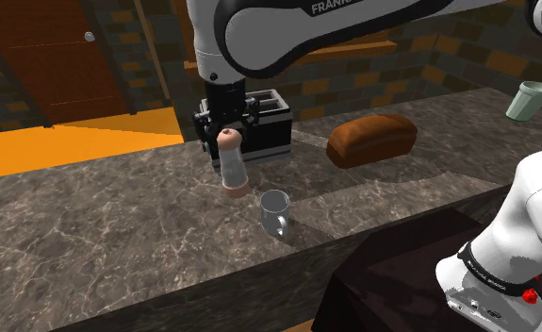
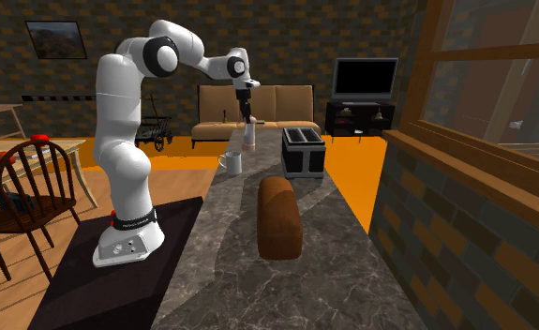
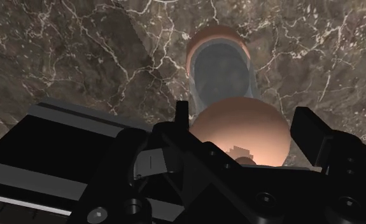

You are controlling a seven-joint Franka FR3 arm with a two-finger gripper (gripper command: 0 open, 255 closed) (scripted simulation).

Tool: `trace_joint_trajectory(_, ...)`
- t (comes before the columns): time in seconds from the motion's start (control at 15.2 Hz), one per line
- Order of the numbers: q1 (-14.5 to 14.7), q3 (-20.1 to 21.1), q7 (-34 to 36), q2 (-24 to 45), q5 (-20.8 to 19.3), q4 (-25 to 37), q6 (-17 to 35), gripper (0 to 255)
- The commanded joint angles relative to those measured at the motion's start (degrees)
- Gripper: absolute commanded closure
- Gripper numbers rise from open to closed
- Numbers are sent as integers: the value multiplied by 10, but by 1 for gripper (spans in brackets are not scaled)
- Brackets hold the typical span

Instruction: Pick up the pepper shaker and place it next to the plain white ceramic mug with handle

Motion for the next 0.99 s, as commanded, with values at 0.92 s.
trace_joint_trajectory(0.92, 0, -3, 10, 27, -10, -88, 115, 255)
